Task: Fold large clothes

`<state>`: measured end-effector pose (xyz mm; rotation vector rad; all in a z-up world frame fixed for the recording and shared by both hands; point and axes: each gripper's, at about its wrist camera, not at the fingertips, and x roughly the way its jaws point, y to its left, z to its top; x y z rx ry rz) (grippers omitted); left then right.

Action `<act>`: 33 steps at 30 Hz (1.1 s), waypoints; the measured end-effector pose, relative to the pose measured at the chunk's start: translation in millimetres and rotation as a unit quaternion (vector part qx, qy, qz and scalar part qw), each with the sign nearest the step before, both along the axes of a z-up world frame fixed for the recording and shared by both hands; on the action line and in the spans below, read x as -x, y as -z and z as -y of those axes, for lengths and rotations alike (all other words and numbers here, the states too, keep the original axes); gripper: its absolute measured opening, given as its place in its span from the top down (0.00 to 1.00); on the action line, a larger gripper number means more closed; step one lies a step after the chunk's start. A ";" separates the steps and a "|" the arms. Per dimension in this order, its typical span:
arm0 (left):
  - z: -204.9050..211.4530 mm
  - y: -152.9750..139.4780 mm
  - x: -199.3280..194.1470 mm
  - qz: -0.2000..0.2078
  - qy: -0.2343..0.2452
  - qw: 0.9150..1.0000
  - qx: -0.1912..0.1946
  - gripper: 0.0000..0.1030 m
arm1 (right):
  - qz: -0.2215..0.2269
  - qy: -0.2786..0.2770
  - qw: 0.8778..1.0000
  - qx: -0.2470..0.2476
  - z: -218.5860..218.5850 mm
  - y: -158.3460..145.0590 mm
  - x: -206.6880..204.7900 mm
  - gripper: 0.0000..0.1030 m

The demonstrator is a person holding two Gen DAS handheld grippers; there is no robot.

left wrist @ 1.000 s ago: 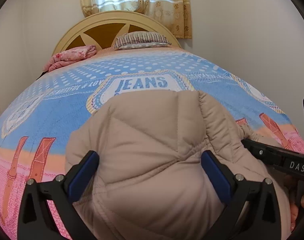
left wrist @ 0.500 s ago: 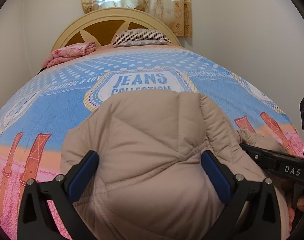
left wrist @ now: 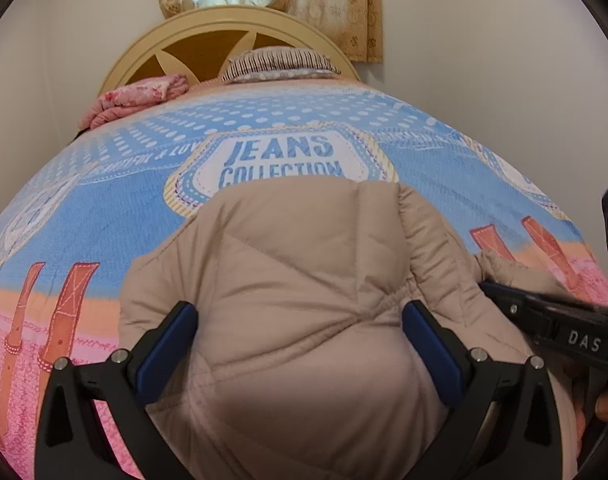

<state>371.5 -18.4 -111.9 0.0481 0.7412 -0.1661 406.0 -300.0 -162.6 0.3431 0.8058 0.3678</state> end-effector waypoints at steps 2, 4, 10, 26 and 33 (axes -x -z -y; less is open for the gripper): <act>-12.9 -9.2 12.8 0.006 0.007 1.000 0.019 0.00 | 0.017 0.000 0.999 0.030 -2.2 -13.3 9.3 0.79; -29.2 -19.0 30.2 0.026 0.006 0.999 0.031 0.00 | 0.036 0.001 0.998 0.045 0.0 -25.6 20.3 0.50; -75.5 -18.1 59.4 0.013 0.026 0.995 0.095 0.00 | 0.047 0.013 0.996 0.079 24.6 -41.9 37.9 0.14; -89.8 35.6 45.6 -0.069 0.069 0.965 0.243 0.00 | -0.005 -0.016 1.000 0.025 67.5 -8.4 30.9 0.07; -89.3 39.9 41.2 -0.082 0.078 0.959 0.259 0.00 | -0.064 -0.052 0.996 -0.042 78.4 13.9 21.1 0.05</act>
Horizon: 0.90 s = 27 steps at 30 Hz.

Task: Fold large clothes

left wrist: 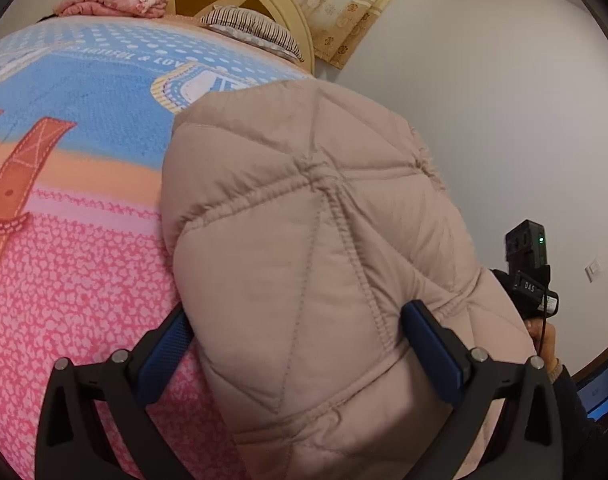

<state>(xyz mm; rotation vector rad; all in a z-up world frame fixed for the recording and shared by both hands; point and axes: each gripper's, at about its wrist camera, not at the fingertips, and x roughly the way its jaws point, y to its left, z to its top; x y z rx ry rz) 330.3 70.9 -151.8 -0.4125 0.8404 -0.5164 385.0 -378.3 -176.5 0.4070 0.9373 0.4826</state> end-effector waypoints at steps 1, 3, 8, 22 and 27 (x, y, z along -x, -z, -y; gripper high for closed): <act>-3.0 1.7 0.0 -0.002 0.002 1.000 0.004 0.00 | -0.013 -0.012 0.999 -0.027 -0.5 4.2 -1.8 0.05; 0.0 1.5 1.8 -0.002 0.007 1.000 0.005 0.00 | -0.027 -0.037 0.997 -0.064 -8.3 7.5 -2.1 0.06; 20.0 -11.1 8.8 0.022 0.016 1.000 -0.015 0.00 | -0.057 -0.068 0.991 -0.101 -42.6 10.8 0.3 0.30; 13.0 -99.0 74.1 0.132 0.014 0.989 -0.060 0.54 | 0.011 -0.065 0.978 -0.198 -40.5 -44.6 42.4 0.70; -4.7 -119.9 92.3 0.158 -0.008 0.984 -0.083 0.54 | 0.025 -0.081 0.975 -0.208 -64.6 -63.5 45.5 0.70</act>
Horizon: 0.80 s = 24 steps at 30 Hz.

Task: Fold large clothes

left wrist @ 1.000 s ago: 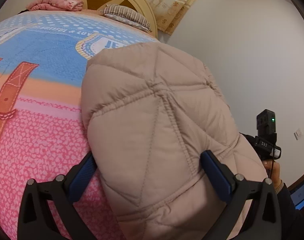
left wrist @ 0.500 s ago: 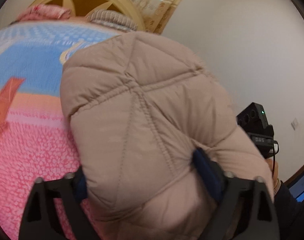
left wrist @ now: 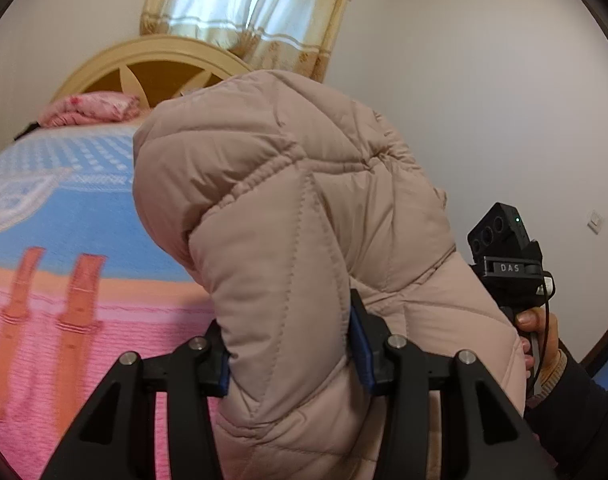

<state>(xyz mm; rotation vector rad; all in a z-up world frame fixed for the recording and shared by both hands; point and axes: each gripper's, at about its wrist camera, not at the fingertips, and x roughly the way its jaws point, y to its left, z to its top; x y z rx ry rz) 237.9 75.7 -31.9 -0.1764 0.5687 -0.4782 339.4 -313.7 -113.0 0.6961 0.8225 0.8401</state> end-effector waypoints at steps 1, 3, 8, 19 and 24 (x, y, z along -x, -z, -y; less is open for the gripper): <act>-1.8 -1.0 1.4 0.002 -0.005 1.000 -0.004 0.54 | 0.002 -0.005 1.000 -0.004 -7.2 -2.1 -1.8 0.70; -14.5 -5.2 7.7 0.006 -0.018 1.000 -0.007 0.54 | 0.005 -0.014 1.000 -0.011 -20.8 -4.4 -5.4 0.71; -50.1 -7.9 21.8 0.010 -0.057 0.998 -0.021 0.54 | 0.005 -0.048 0.999 -0.021 -73.8 -4.8 -19.4 0.71; -134.6 5.5 33.7 0.002 -0.149 0.988 -0.031 0.54 | 0.001 -0.132 0.991 -0.018 -203.5 -9.1 -44.9 0.71; -164.0 18.4 35.2 -0.008 -0.183 0.982 -0.036 0.54 | -0.014 -0.159 0.987 -0.012 -247.2 2.6 -54.7 0.71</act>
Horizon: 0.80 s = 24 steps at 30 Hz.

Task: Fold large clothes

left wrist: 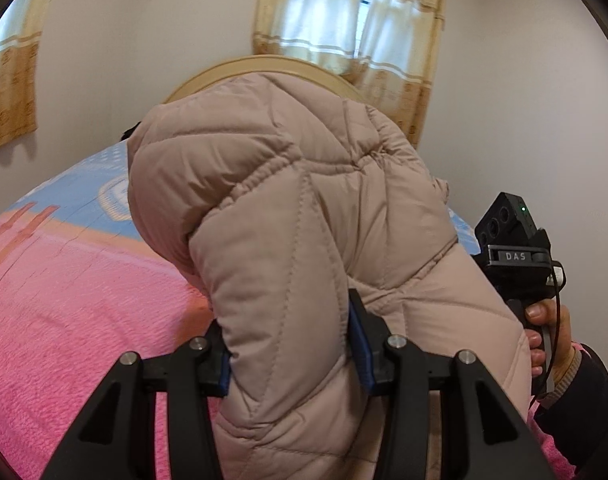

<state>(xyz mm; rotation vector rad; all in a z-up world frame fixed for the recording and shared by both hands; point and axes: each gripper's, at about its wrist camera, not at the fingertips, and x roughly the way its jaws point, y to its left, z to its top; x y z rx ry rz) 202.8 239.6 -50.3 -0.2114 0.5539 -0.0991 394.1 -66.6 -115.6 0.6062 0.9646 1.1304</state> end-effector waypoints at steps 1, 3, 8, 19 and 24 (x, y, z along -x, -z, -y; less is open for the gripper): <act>-2.0 2.7 0.3 -0.002 -0.003 1.000 -0.001 0.54 | -0.002 -0.004 1.000 0.004 -8.3 2.7 -1.8 0.71; -9.4 10.6 0.4 -0.009 -0.012 1.000 0.001 0.54 | -0.011 -0.010 1.000 0.010 -22.5 8.6 -5.2 0.71; -27.2 43.8 -11.4 -0.044 -0.035 0.998 0.004 0.52 | -0.033 -0.009 0.998 0.054 -50.7 38.3 -20.7 0.71; -29.1 68.5 -24.3 -0.061 -0.076 0.995 -0.010 0.11 | -0.052 0.014 0.993 0.100 -56.6 67.6 -33.0 0.69; -33.8 74.2 -22.4 -0.067 -0.090 0.994 -0.016 0.00 | -0.052 0.017 0.993 0.107 -60.5 72.5 -35.2 0.65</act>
